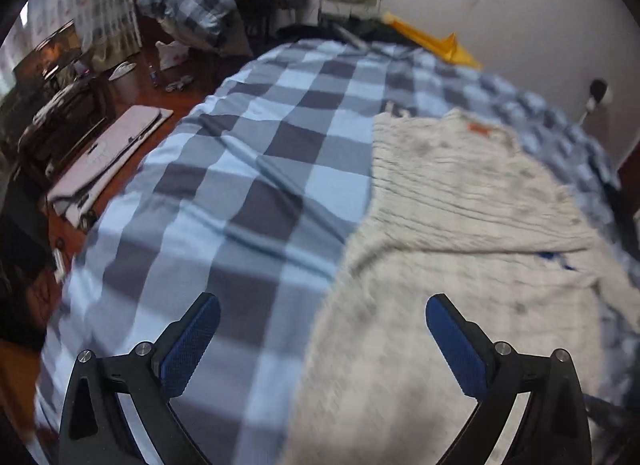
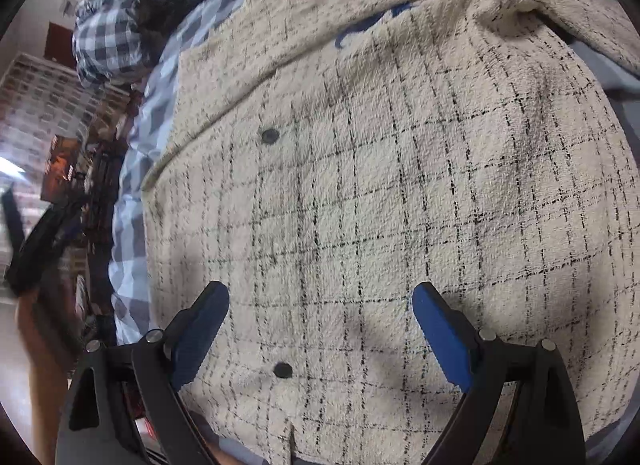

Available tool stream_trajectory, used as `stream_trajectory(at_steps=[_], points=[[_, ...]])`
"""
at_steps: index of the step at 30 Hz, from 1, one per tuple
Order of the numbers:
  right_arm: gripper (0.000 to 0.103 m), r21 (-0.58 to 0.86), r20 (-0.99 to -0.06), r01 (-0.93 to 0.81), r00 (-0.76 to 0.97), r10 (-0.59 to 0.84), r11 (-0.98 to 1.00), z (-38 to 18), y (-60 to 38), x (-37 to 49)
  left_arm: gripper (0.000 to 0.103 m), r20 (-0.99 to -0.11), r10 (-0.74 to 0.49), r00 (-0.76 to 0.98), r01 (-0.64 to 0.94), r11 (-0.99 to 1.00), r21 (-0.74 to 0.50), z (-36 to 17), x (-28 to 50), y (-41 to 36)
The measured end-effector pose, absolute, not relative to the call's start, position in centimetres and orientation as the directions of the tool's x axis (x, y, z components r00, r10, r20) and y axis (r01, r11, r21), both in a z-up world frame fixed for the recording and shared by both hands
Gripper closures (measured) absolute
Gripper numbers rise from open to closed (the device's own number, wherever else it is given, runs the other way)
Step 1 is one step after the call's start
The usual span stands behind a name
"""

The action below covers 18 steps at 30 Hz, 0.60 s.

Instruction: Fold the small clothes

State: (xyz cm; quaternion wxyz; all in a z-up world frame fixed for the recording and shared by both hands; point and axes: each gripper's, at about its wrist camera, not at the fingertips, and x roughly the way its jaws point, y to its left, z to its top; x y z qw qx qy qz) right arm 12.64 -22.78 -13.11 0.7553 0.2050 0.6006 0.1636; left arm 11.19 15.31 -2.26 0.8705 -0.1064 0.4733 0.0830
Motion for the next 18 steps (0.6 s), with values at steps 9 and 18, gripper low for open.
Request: stream_trajectory(at_steps=[9, 18], points=[[0.012, 0.352, -0.857, 0.086, 0.429, 0.285, 0.932, -11.1, -24.5, 11.4, 0.0, -0.784, 0.033, 0.619, -0.104, 0.994, -0.04, -0.1, 2.0, 9.0], [0.012, 0.276, -0.759, 0.131, 0.638, 0.132, 0.952, -6.4, -27.2, 7.4, 0.0, -0.665, 0.151, 0.731, -0.079, 0.987, 0.137, 1.2, 2.0, 6.5]])
